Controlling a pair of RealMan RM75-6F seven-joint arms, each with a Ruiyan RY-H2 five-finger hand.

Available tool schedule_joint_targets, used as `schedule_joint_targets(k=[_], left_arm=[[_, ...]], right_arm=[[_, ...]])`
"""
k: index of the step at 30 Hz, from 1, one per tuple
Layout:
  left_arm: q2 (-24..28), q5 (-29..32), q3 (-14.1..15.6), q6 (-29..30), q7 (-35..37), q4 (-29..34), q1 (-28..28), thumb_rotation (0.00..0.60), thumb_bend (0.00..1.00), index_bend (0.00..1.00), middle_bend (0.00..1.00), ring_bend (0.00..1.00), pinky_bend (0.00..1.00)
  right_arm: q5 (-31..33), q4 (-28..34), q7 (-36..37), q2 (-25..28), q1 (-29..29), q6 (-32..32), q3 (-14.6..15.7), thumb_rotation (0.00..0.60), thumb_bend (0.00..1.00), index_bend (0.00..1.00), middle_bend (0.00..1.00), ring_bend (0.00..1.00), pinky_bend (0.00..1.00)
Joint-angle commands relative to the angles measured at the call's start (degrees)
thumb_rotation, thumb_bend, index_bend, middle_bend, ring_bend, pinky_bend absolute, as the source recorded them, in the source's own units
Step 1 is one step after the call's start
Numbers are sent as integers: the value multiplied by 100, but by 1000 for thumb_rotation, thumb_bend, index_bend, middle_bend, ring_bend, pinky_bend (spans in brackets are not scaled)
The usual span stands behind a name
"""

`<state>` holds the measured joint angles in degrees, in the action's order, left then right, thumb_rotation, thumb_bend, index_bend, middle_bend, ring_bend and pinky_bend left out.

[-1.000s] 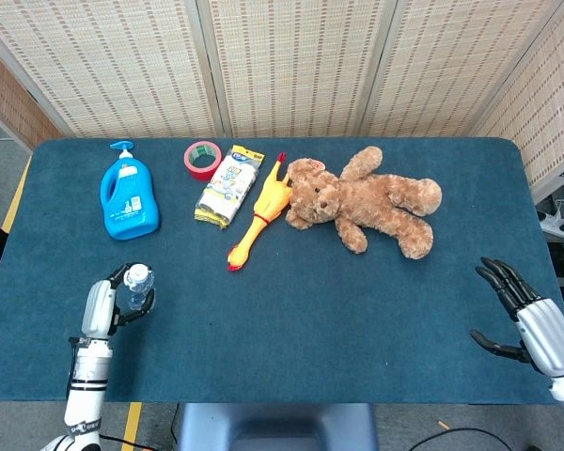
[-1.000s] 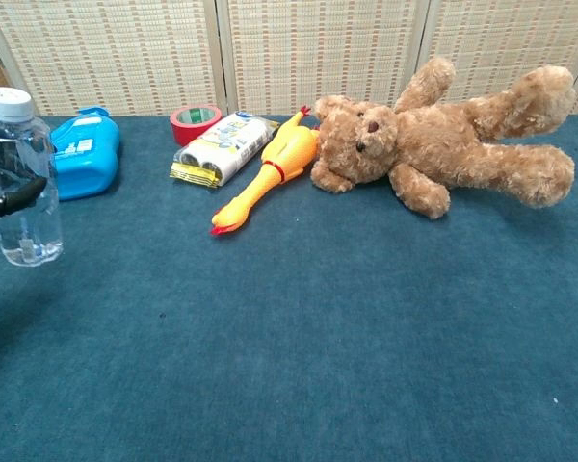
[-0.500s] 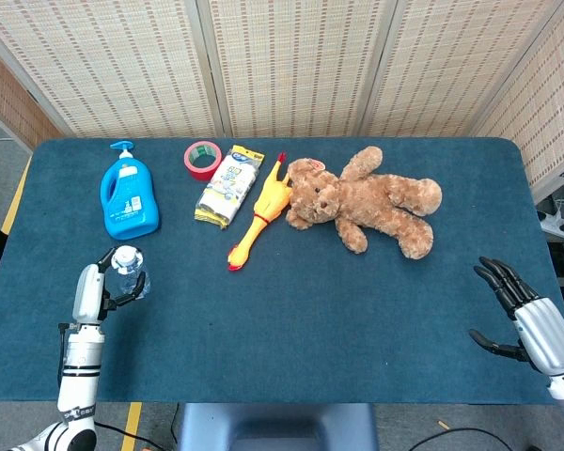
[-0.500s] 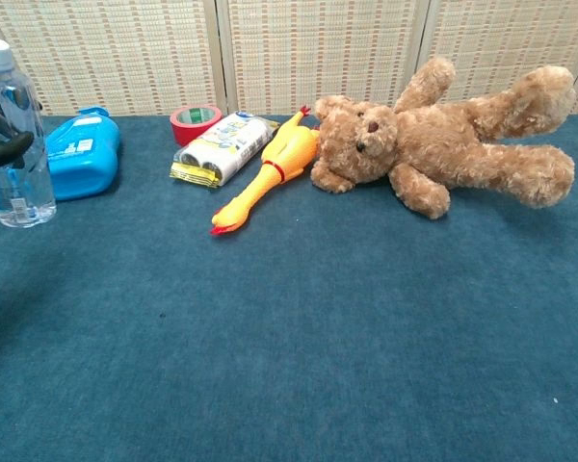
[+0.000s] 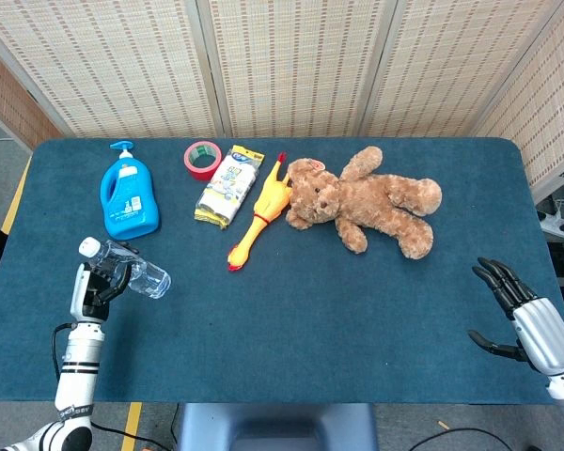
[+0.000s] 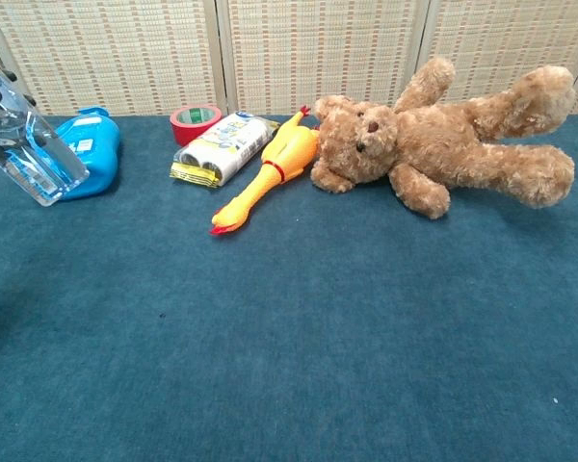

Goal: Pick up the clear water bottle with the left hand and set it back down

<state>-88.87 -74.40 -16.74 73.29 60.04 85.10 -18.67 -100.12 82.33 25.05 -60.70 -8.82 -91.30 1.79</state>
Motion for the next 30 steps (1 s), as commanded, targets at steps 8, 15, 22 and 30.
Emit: schedule_joint_targets(k=[8,15,22,30], left_arm=[[-833,-541,606,1135,-6227,-1872,-308,600,492,471,514,475,457],[-323,-130,247,366,-2731,-222,-105,600,492,477,519,481,460],[109,-269,119,-28,-26,349,48,600,492,474,520,483,460],[15,32,143,-5,-1298,123,11,600,492,473,519,482,465]], right_arm=[[11,1,-13,-7,9,-20,-9,600,139,0,0,0,261],[16,-6,8,-3,11,-24,-10,600,139,0,0,0,261],[26,13,-8,7,2,13,-5,600,139,0,0,0,261],[27,37,-24,20,-6,46,4,600,140,0,0,0,261]])
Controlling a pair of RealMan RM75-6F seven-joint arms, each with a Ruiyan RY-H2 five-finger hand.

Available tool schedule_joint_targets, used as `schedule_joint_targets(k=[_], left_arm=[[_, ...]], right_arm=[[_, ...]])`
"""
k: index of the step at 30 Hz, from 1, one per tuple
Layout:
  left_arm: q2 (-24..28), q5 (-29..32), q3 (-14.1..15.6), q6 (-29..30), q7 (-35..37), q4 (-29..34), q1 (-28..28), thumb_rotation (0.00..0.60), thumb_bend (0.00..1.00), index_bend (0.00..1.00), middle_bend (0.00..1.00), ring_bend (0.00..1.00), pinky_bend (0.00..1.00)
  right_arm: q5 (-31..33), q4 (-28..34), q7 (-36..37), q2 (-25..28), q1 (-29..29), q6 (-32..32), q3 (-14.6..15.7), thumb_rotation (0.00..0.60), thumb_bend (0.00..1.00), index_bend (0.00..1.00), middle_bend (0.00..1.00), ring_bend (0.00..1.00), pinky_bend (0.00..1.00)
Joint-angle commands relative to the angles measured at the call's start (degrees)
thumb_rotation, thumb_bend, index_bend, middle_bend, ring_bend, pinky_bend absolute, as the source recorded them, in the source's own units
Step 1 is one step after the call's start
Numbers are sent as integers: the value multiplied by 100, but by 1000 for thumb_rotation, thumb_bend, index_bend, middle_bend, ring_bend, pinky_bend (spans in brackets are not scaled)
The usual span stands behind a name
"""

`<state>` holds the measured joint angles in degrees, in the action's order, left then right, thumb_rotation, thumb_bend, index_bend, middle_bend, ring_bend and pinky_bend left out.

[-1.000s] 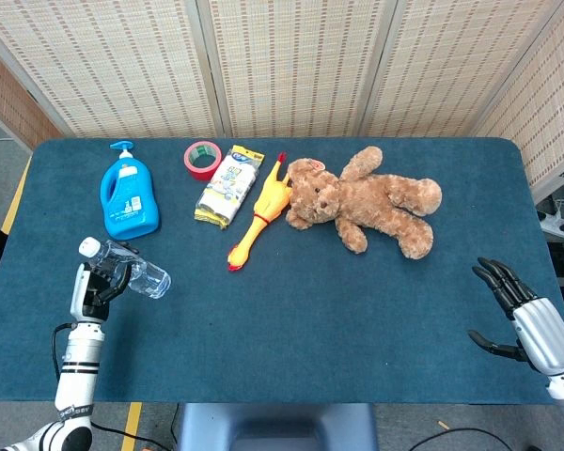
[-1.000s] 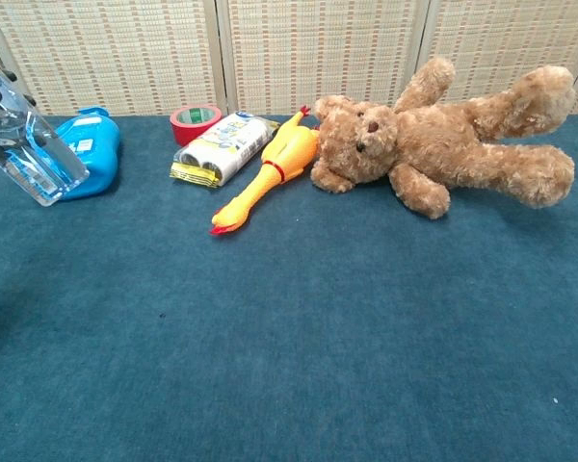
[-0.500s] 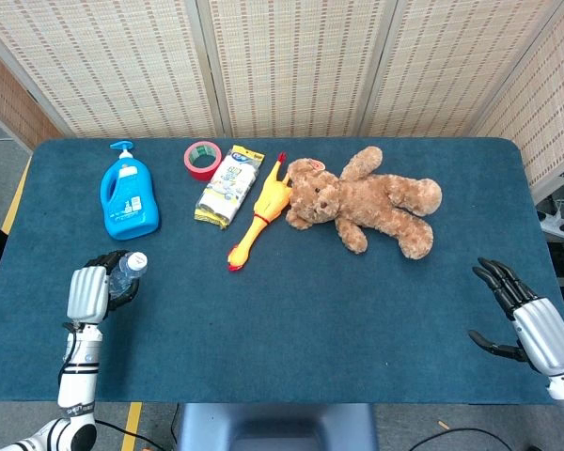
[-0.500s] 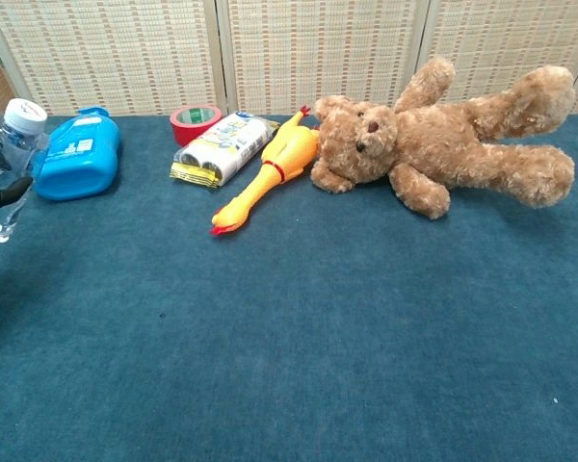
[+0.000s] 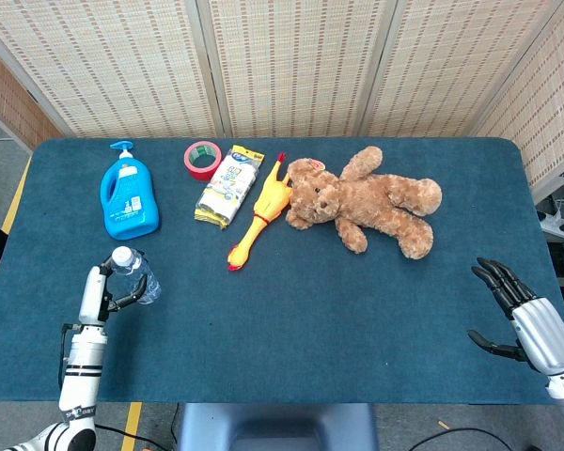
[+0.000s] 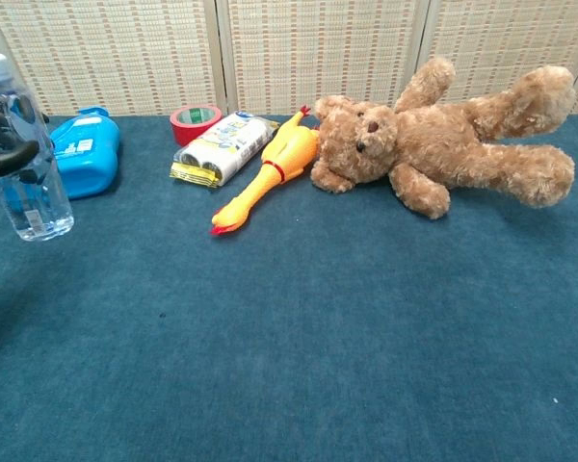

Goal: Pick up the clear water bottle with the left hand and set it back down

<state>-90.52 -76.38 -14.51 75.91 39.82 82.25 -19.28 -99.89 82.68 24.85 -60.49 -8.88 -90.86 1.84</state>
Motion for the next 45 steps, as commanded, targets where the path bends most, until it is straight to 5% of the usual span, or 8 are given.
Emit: schedule_joint_targets(k=[1,5,14,21,33,45], left_arm=[[166,252,-83,-257,640,400,70,600,492,473,519,482,466],[-48,353,-135,-94,274,312,81,600,491,473,517,482,474],[-619,-1,-540,630,-768,-1043,-306,600,491,473,516,482,472],[-589,-195,-936,1273,-1234,-1038,-479,600,490,473,511,482,472],[-1050,-91,-114,719,-1229,-1508,-290,600,493,477,512,482,472],[-914,-331,-694,1602,-1395,-1073,-365,600,491,478,512,482,472]], right_arm=[[6,3,-6,-1,1,5,-1,600,139,0,0,0,261],[-10,7,-3,14,-1,14,13,600,139,0,0,0,261],[0,27,-5,37,-10,59,26,600,140,0,0,0,261],[-24,24,-7,40,-4,43,37,600,139,0,0,0,261],[-9,53,-55,47,-23,115,50,600,139,0,0,0,261],[-27,69,-83,55,-26,131,65,600,139,0,0,0,261]])
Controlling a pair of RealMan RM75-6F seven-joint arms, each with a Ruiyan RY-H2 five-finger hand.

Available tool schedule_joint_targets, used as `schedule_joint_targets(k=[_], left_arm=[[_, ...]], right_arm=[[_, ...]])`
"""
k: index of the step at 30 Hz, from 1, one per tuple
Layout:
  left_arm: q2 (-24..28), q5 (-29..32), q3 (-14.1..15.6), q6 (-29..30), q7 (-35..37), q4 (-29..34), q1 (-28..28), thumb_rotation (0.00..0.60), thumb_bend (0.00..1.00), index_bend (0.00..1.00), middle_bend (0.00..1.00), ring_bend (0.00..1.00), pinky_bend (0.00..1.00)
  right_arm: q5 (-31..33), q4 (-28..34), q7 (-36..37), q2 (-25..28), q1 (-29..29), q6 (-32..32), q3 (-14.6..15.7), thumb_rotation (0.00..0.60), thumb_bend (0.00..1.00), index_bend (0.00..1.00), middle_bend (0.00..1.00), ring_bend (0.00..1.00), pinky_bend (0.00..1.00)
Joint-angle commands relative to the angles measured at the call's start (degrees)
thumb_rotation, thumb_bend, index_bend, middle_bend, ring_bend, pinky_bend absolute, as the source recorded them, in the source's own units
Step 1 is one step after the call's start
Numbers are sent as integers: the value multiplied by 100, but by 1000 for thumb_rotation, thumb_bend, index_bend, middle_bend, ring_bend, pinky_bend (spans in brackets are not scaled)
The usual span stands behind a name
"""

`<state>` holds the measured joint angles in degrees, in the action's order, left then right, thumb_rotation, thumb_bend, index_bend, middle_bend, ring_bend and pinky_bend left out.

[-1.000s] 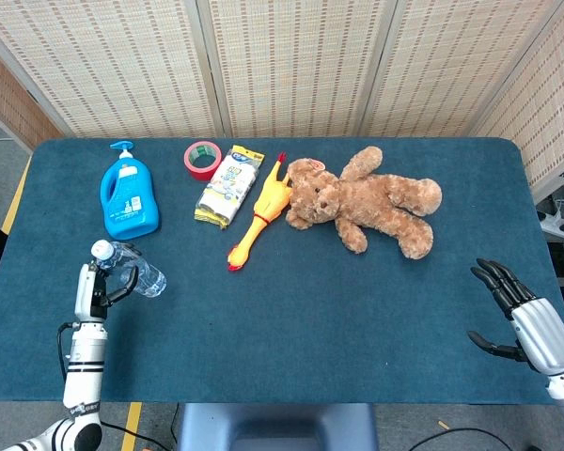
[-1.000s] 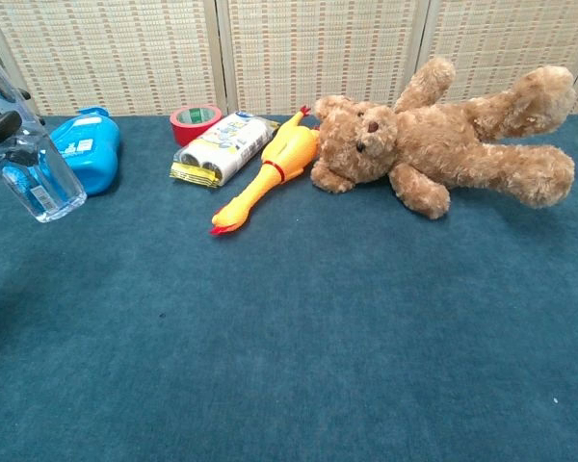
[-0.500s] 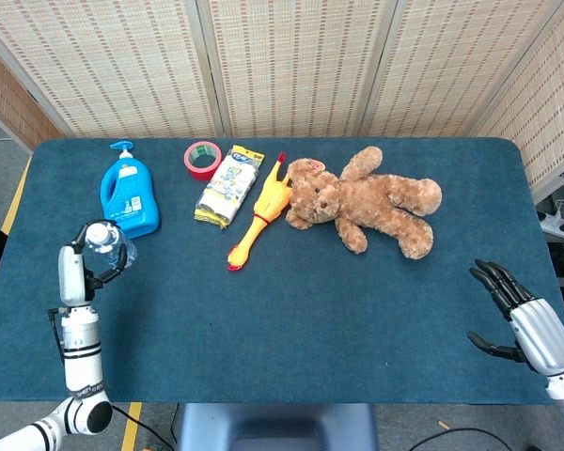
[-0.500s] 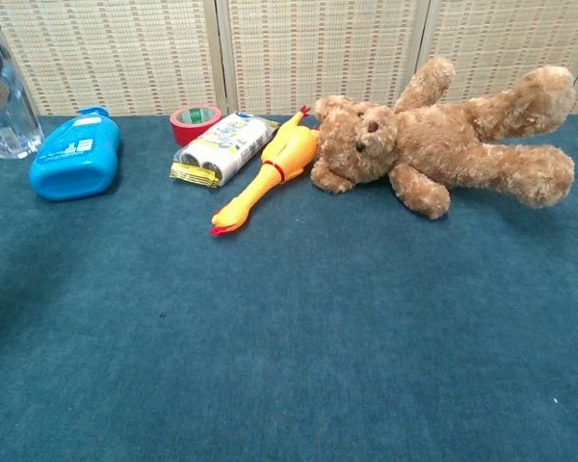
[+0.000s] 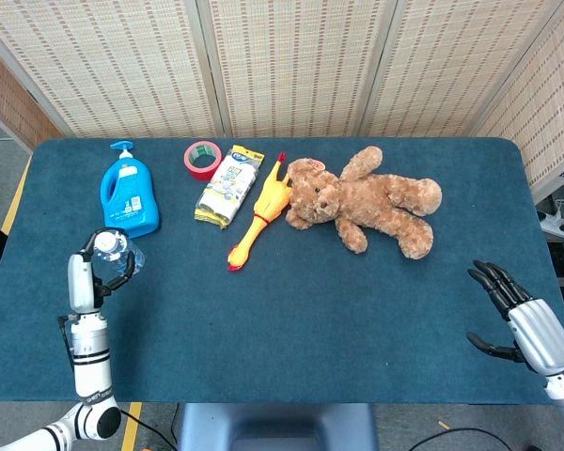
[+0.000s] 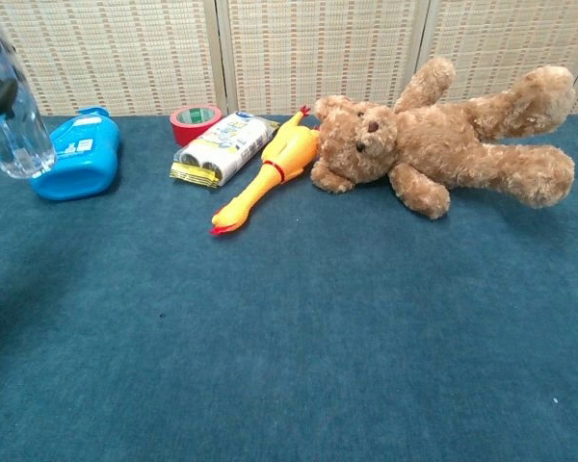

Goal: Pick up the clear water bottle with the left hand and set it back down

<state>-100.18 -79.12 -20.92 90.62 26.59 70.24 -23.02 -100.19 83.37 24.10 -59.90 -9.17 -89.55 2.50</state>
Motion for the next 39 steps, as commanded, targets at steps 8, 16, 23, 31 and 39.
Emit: schedule_joint_targets(k=[8,16,23,31,39], left_arm=[[-395,260,295,-343,219,-540,130,600,491,473,511,482,460],[-1115,332,360,-455,428,-1942,43,600,493,439,472,448,411],[-1466,390,432,-648,656,-2495,71,600,491,341,367,346,338],[-1498,450,424,-898,800,-2557,87,600,453,103,123,106,190],[-1241,371,575,-1098,626,-2265,151,600,435,1,13,17,170]], right_arm=[[28,33,-70,-3,-18,79,6,600,139,0,0,0,261],[58,58,-61,21,-46,151,6,600,139,0,0,0,261],[46,66,-48,35,-53,164,18,600,139,0,0,0,261],[68,67,-21,46,-62,179,8,600,139,0,0,0,261],[55,66,-34,44,-55,164,14,600,139,0,0,0,261]])
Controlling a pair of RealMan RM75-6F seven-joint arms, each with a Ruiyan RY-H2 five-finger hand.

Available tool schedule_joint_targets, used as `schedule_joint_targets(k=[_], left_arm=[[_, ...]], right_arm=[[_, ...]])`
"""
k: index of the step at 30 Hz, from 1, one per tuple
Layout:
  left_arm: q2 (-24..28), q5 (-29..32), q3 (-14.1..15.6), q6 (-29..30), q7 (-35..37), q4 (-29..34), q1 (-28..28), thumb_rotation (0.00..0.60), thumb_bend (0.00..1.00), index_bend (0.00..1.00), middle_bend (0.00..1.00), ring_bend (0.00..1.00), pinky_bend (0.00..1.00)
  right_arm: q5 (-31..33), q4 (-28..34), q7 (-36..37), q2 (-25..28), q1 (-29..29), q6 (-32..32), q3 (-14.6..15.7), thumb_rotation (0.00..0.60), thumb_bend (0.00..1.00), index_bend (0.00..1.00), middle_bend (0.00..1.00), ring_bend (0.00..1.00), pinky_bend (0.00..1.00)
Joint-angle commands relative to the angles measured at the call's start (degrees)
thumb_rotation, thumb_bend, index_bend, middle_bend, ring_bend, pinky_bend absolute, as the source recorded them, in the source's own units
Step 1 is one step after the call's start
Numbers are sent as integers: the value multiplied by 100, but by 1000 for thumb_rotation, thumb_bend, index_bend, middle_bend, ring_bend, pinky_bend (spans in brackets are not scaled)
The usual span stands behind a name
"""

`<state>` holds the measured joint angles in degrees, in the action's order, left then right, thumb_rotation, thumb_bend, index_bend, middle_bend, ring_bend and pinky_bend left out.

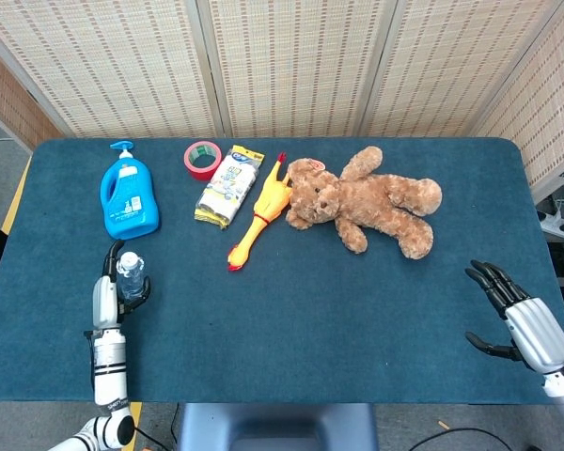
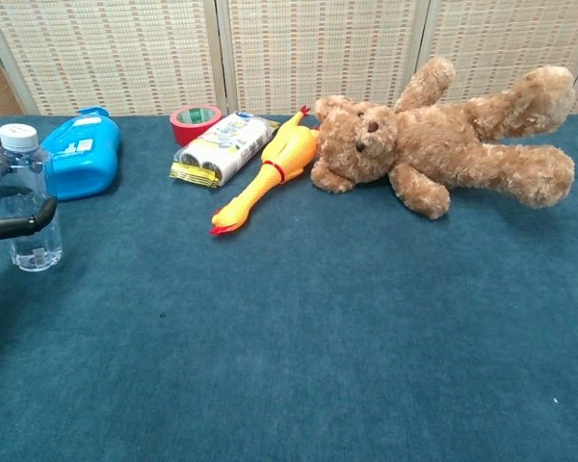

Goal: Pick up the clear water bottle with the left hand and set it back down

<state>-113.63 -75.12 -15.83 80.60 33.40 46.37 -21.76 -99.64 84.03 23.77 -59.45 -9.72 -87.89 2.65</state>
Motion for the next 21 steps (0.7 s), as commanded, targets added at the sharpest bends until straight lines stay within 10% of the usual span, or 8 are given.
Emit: schedule_joint_targets(k=[1,21], left_arm=[[170,-31,94,-152,-100,202,38,600,432,0,4,7,166],[1007,-19,273,-669,-647,1245,143,600,377,0,0,0,150]], right_arm=[[0,-1,-4,-2,1,-2,-1,600,139,0,0,0,261],[-4,3,-20,-2,0,2,4,600,139,0,0,0,261]])
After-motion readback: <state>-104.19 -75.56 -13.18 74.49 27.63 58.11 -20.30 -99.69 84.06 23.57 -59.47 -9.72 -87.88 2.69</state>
